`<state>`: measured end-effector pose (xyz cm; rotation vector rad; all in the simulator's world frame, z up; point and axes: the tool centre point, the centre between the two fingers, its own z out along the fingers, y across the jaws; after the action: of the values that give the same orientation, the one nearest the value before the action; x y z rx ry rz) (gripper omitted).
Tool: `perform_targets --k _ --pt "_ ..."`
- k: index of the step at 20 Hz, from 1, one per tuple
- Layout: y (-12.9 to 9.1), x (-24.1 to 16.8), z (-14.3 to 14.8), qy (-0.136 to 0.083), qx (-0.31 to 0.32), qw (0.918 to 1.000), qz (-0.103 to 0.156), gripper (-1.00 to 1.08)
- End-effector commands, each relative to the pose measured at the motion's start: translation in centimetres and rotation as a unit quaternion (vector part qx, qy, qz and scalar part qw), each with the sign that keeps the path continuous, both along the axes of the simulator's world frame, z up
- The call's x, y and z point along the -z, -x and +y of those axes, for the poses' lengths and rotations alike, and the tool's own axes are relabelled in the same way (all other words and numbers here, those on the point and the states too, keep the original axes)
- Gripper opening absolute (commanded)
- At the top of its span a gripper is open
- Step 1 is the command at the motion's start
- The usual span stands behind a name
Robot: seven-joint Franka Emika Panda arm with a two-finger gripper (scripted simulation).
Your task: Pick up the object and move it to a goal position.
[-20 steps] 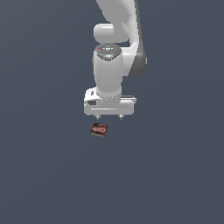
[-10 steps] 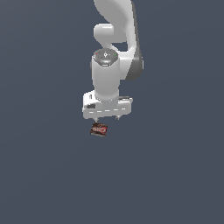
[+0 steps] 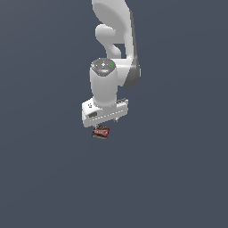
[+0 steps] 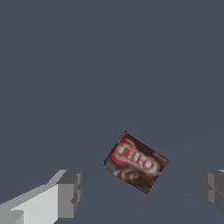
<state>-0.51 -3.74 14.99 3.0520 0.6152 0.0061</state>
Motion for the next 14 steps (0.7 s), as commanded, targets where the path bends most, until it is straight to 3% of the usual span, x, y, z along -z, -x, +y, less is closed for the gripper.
perform_targets --k 1,7,14 --pt "0.2 0.7 -0.4 0.001 -0.035 0.9994 0.002 1.0" --pt "0.6 2.3 -1.3 0.003 -0.116 0.9932 0.007 1.0" --pt "1.2 4.0 -2.2 0.002 -0.21 0.9776 0.012 1.0"
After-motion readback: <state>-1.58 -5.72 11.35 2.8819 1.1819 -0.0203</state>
